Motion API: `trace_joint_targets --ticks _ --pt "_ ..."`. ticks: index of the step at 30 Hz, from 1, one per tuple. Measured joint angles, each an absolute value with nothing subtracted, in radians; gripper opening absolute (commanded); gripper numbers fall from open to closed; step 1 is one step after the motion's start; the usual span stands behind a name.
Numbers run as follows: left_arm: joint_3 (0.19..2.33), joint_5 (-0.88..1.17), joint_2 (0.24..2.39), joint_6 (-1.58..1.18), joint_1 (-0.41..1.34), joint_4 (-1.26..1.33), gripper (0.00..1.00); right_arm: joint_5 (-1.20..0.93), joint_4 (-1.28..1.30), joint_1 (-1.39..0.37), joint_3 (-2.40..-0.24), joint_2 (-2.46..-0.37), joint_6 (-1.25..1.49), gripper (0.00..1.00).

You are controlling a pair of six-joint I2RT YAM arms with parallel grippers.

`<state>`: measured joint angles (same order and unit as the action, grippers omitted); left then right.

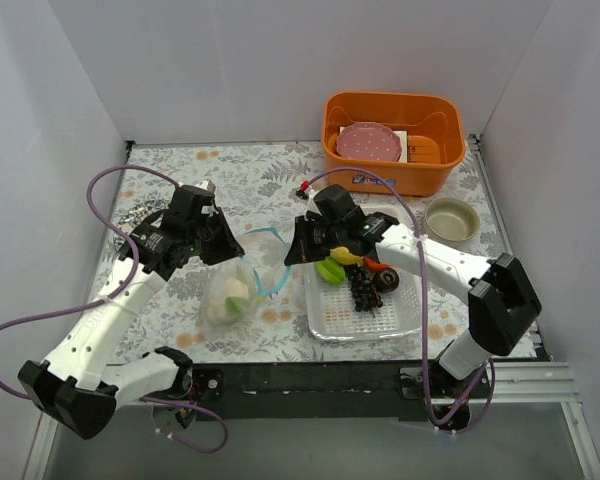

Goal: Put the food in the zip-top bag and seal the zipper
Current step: Adjust the zipper food storage bag at the center of the board.

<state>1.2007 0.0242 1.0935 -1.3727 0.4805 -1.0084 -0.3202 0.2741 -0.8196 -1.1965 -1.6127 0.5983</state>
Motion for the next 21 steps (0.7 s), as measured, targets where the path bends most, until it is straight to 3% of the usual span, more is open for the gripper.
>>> trace_joint_targets --ticks 3,6,7,9,11,21 --pt "1.184 0.049 1.075 -1.379 0.480 -0.960 0.00 -0.283 0.274 -0.820 -1.197 -1.543 0.596 0.10" --pt "1.162 0.076 1.075 -1.385 0.480 -0.917 0.00 -0.239 0.286 -0.820 -1.203 -1.490 0.588 0.29" --pt "1.152 0.086 1.076 -1.387 0.480 -0.902 0.00 -0.224 0.290 -0.820 -1.203 -1.479 0.581 0.46" --pt "1.132 0.106 1.076 -1.392 0.480 -0.880 0.00 -0.190 0.309 -0.820 -1.203 -1.469 0.577 0.49" --pt "1.113 0.123 1.076 -1.395 0.480 -0.862 0.00 -0.158 0.342 -0.820 -1.203 -1.467 0.559 0.60" --pt "1.104 0.183 1.091 -1.407 0.480 -0.825 0.00 0.088 0.504 -0.811 -1.116 -1.206 0.561 0.71"
